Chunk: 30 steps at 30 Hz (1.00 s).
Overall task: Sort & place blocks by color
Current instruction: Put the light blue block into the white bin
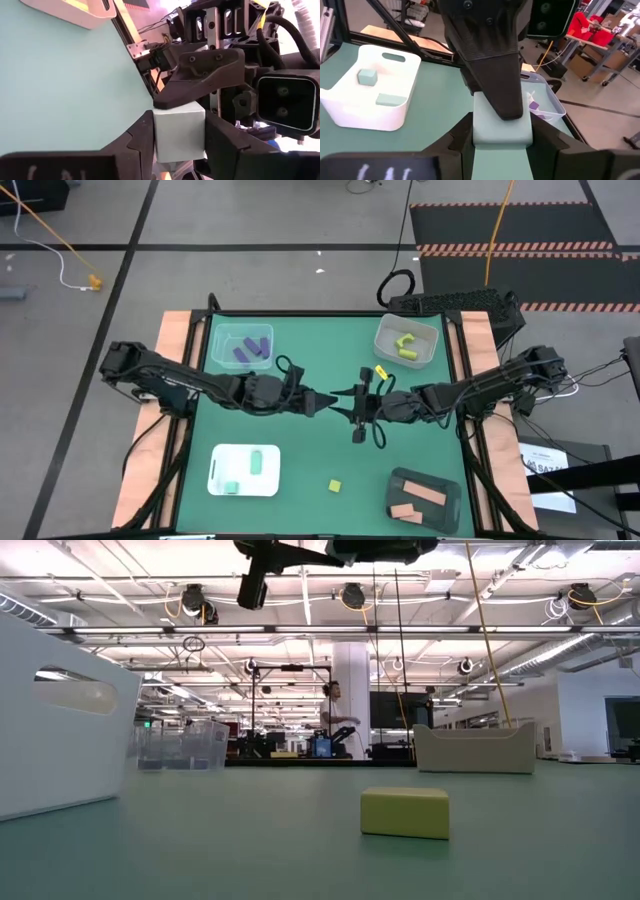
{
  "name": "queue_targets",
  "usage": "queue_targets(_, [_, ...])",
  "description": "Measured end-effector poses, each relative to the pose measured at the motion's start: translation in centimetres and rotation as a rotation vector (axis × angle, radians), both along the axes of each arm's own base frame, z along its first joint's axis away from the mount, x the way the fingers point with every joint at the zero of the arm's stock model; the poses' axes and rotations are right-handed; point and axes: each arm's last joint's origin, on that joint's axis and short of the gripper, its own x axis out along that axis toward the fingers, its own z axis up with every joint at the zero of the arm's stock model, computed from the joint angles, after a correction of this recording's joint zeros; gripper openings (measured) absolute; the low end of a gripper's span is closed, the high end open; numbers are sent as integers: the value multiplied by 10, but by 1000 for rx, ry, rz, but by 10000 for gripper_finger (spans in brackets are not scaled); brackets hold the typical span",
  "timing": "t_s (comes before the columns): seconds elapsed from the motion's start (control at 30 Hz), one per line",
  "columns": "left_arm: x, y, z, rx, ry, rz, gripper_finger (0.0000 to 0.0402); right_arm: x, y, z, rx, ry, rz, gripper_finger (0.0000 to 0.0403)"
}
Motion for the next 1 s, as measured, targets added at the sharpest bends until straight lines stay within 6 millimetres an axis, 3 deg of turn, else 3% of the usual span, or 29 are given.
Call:
queue_targets(0.13, [0,0,0,29,-4,-6,130,-1,2,0,17,-2,-5,125])
queue_targets(0.33, [0,-1,2,86,-13,-48,130,-3,6,-4,126,21,-15,255])
queue_targets(0.5, [2,-2,11,134,-102,-63,130,-10,4,-17,262,135,-97,319])
queue_targets(0.77, [0,-12,34,500,-351,-220,130,-22,3,-34,534,265,-267,323])
queue_targets(1.0, [-9,-33,49,814,-552,-288,130,-23,7,-50,741,209,-262,315])
